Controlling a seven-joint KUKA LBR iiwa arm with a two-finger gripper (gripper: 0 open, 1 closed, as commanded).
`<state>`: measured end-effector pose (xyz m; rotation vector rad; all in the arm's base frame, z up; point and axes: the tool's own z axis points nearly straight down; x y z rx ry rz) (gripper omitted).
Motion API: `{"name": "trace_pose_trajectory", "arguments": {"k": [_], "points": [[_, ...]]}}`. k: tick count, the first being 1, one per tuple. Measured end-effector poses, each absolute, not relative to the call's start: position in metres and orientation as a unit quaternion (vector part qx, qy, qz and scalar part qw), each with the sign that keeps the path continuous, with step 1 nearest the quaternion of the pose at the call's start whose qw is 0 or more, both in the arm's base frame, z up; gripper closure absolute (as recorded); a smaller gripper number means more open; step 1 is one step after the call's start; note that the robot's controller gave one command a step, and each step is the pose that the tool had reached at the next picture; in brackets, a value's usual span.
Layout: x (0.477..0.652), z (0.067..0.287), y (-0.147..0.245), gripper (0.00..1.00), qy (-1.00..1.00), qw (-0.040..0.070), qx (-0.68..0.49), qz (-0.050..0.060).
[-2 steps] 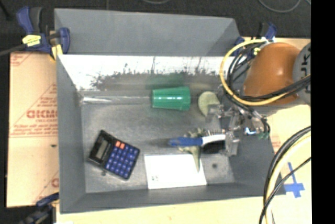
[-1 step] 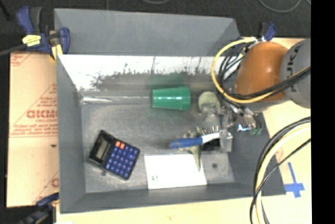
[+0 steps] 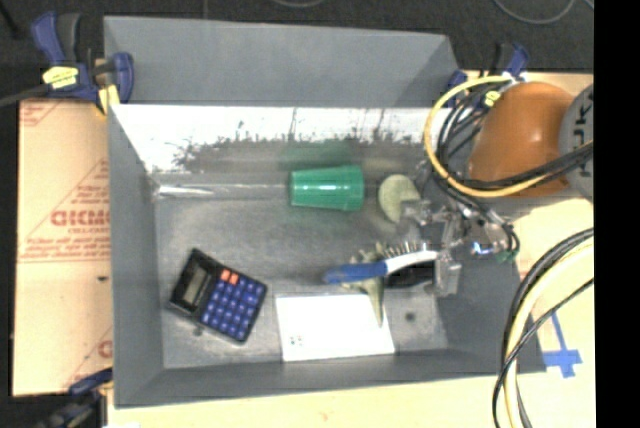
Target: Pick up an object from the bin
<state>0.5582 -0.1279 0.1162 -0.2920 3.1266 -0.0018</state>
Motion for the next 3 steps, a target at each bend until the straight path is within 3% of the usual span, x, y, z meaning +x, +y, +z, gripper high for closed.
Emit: {"name": "trace_pose_trajectory", "arguments": {"k": [1, 2, 3], "points": [[0.5719, 0.0691, -0.1403, 0.00, 0.992, 0.002, -0.129, -0.001], [0.5666, 0.0726, -0.1369, 1.00, 0.986, 0.004, -0.166, -0.002], [0.5665, 0.0725, -0.1368, 1.00, 0.986, 0.004, -0.166, -0.002]]}}
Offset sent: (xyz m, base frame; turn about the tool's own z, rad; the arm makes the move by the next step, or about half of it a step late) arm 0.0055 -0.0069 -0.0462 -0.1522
